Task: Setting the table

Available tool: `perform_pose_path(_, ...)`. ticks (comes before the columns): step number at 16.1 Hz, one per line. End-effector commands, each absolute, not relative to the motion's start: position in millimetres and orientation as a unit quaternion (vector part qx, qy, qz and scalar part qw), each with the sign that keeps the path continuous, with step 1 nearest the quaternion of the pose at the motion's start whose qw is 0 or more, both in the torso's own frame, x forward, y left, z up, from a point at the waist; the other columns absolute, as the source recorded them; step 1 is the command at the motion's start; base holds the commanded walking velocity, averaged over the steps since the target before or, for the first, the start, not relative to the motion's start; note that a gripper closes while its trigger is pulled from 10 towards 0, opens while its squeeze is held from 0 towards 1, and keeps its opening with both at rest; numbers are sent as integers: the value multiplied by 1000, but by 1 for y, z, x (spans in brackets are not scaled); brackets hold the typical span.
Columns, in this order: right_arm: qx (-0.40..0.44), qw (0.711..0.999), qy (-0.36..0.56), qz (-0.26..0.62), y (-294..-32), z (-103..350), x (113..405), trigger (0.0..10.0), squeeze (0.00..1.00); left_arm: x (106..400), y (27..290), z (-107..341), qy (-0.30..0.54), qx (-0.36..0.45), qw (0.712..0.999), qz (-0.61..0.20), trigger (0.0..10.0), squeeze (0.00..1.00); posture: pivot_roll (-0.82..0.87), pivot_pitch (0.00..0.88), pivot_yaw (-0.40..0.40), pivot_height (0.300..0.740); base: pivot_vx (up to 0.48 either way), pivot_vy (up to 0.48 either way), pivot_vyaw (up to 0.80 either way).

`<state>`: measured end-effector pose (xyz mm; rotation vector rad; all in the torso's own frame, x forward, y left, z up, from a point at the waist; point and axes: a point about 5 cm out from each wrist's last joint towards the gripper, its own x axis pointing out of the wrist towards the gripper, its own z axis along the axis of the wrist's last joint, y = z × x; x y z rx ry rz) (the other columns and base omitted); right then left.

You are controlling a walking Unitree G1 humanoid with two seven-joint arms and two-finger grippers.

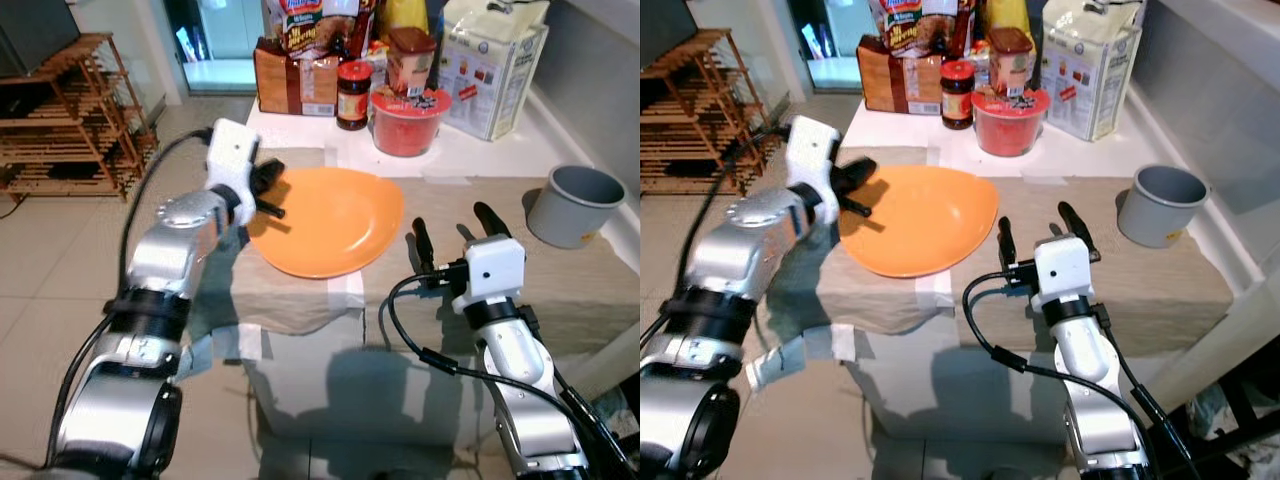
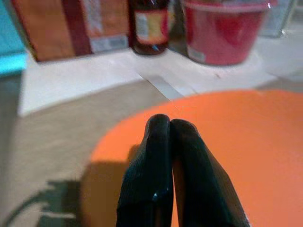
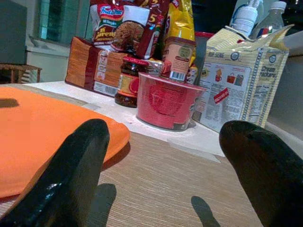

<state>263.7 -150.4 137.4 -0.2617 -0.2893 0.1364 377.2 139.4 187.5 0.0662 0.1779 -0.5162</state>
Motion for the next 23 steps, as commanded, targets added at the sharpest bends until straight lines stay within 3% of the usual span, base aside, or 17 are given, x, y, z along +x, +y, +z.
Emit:
perform_pose_path(1,-127,978,-151,72,-148,141,263,10000,0,379,133,188,104,27,956,-273,10000,0,-112,0,73,736,0,0,0)
perform_pose_path(8,-127,978,-145,75,-148,139,262,10000,0,378,112,182,245,-77,917,-306,10000,0,-118,0,69,736,0,0,0)
perform_pose_path(15,-127,979,-138,78,-148,137,263,10000,0,367,104,183,299,-41,897,-323,10000,0,-111,0,65,736,0,0,0)
perform_pose_path(23,-129,980,-130,82,-148,136,263,10000,0,330,82,176,319,-44,869,-376,10000,0,-99,0,55,736,0,0,0)
